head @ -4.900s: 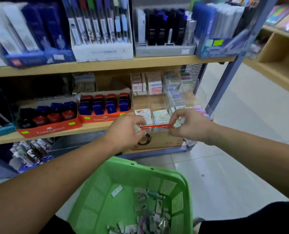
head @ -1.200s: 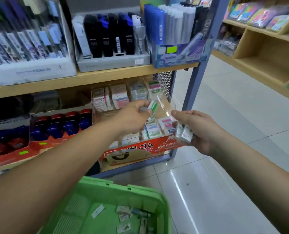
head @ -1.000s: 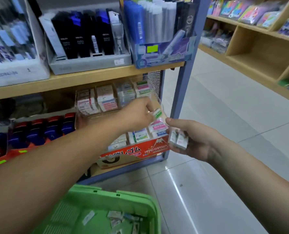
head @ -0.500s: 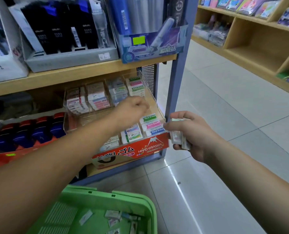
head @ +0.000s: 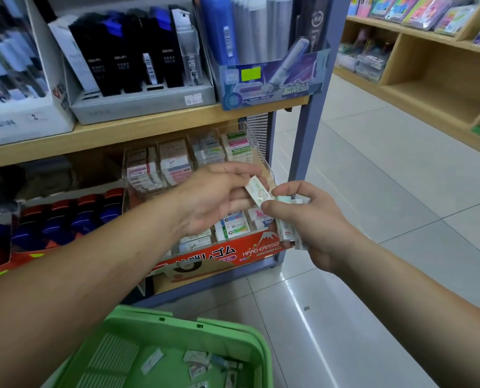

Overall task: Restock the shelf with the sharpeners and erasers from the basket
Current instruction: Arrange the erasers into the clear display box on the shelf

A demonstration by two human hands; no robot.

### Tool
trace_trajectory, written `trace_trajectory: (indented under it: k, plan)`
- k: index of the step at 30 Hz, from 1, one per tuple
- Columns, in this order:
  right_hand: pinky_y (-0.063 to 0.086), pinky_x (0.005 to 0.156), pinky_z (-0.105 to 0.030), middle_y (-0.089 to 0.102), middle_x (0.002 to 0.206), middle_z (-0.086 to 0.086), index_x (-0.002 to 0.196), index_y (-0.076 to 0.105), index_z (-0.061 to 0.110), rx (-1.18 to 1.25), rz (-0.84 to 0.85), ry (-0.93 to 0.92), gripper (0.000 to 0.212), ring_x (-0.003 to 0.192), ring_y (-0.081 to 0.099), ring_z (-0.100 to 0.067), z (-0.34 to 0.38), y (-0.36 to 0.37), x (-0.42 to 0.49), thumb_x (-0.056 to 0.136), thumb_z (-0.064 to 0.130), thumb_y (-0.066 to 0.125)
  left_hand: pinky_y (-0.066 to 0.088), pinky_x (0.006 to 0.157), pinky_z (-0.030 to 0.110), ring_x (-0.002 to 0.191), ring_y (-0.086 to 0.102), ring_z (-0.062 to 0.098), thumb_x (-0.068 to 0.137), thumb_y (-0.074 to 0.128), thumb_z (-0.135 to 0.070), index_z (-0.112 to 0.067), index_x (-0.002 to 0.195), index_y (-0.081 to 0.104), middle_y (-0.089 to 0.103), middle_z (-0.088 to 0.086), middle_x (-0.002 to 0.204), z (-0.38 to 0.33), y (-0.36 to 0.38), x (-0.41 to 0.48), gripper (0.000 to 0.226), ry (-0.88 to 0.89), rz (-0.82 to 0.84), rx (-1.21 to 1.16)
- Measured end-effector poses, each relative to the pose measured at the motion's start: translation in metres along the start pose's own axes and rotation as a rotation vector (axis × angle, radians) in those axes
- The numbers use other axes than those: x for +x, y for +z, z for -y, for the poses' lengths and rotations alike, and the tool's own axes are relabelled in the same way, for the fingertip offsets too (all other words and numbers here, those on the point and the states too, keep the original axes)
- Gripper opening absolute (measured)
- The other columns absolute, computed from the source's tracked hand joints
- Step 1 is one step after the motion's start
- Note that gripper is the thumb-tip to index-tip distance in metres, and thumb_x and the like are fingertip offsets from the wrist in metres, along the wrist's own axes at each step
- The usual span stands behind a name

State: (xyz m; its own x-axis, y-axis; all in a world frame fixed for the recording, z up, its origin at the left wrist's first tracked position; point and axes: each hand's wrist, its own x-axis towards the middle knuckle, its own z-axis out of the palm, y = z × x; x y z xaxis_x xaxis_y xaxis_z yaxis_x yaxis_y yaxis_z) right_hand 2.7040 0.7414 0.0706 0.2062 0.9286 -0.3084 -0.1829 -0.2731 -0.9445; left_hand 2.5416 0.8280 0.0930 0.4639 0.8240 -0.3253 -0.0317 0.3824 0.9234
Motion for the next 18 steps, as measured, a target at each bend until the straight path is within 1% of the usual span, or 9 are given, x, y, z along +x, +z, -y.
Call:
trace_trajectory:
  k: [2, 4, 7, 9, 12, 14, 15, 16, 18]
  plan:
    - [0.06, 0.058, -0.034, 0.08, 0.098, -0.004, 0.108, 0.069, 0.017, 0.001, -0.018, -0.004, 0.026, 0.08, 0.08, -0.027, 0.0, -0.001, 0.001, 0.087, 0.015, 0.084, 0.059, 0.098, 0.043, 0.108, 0.074, 0.03, 0.104, 0.05, 0.002, -0.002, 0.128, 0.063, 0.075, 0.019, 0.117, 0.0, -0.002, 0.001, 0.027, -0.034, 0.01, -0.028]
    - [0.06, 0.057, -0.034, 0.08, 0.099, -0.004, 0.11, 0.069, 0.017, 0.0, -0.031, -0.01, 0.027, 0.079, 0.08, -0.026, -0.001, -0.003, 0.001, 0.087, 0.015, 0.084, 0.059, 0.096, 0.042, 0.106, 0.075, 0.027, 0.101, 0.059, -0.002, -0.004, 0.128, 0.063, 0.076, 0.016, 0.114, 0.002, -0.003, 0.0, 0.027, -0.057, 0.034, 0.061]
    - [0.06, 0.056, -0.033, 0.08, 0.098, -0.003, 0.112, 0.069, 0.016, -0.02, -0.029, -0.011, 0.029, 0.078, 0.08, -0.025, 0.0, -0.005, 0.002, 0.087, 0.016, 0.084, 0.057, 0.077, 0.034, 0.096, 0.074, 0.022, 0.095, 0.07, -0.007, -0.011, 0.124, 0.066, 0.078, 0.01, 0.109, 0.005, -0.005, -0.002, 0.03, -0.038, 0.042, 0.231]
    - [0.062, 0.057, -0.035, 0.08, 0.095, -0.003, 0.114, 0.068, 0.016, -0.013, -0.018, -0.004, 0.032, 0.078, 0.08, -0.025, 0.0, -0.003, 0.001, 0.087, 0.018, 0.085, 0.056, 0.07, 0.032, 0.09, 0.071, 0.022, 0.097, 0.068, -0.008, -0.016, 0.123, 0.068, 0.077, 0.011, 0.111, 0.001, -0.008, -0.003, 0.027, 0.006, -0.004, 0.241]
    - [0.066, 0.07, -0.047, 0.081, 0.092, -0.004, 0.119, 0.065, 0.012, -0.002, 0.001, 0.013, 0.038, 0.079, 0.08, -0.028, 0.002, 0.004, -0.001, 0.088, 0.025, 0.084, 0.061, 0.064, 0.033, 0.088, 0.075, 0.026, 0.105, 0.057, -0.016, -0.027, 0.123, 0.07, 0.065, 0.01, 0.128, -0.013, -0.02, -0.011, 0.025, 0.065, -0.085, 0.305]
    - [0.064, 0.081, -0.057, 0.081, 0.09, -0.005, 0.121, 0.063, 0.01, -0.016, 0.023, 0.045, 0.041, 0.077, 0.08, -0.028, 0.003, 0.012, -0.002, 0.09, 0.031, 0.081, 0.058, 0.054, 0.027, 0.071, 0.073, 0.016, 0.106, 0.056, -0.021, -0.03, 0.129, 0.065, 0.062, 0.005, 0.123, -0.017, -0.033, -0.023, 0.026, 0.103, -0.132, 0.485]
    - [0.064, 0.082, -0.057, 0.081, 0.088, -0.006, 0.122, 0.063, 0.01, -0.024, 0.037, 0.063, 0.042, 0.077, 0.08, -0.028, 0.004, 0.017, -0.002, 0.091, 0.033, 0.08, 0.056, 0.051, 0.025, 0.064, 0.069, 0.011, 0.105, 0.058, -0.021, -0.03, 0.13, 0.064, 0.064, 0.004, 0.116, -0.016, -0.041, -0.029, 0.027, 0.131, -0.161, 0.603]
    - [0.063, 0.077, -0.052, 0.081, 0.087, -0.006, 0.122, 0.063, 0.009, -0.026, 0.053, 0.08, 0.043, 0.076, 0.08, -0.028, 0.004, 0.022, -0.002, 0.091, 0.033, 0.08, 0.056, 0.052, 0.024, 0.062, 0.067, 0.008, 0.104, 0.06, -0.02, -0.029, 0.131, 0.062, 0.066, 0.004, 0.11, -0.014, -0.05, -0.036, 0.028, 0.153, -0.187, 0.702]
    - [0.061, 0.067, -0.041, 0.081, 0.089, -0.007, 0.122, 0.063, 0.009, -0.016, 0.081, 0.108, 0.043, 0.079, 0.08, -0.029, 0.004, 0.031, -0.001, 0.09, 0.032, 0.081, 0.06, 0.06, 0.024, 0.074, 0.071, 0.01, 0.102, 0.062, -0.016, -0.027, 0.131, 0.061, 0.065, 0.002, 0.111, -0.006, -0.07, -0.045, 0.031, 0.149, -0.218, 0.813]
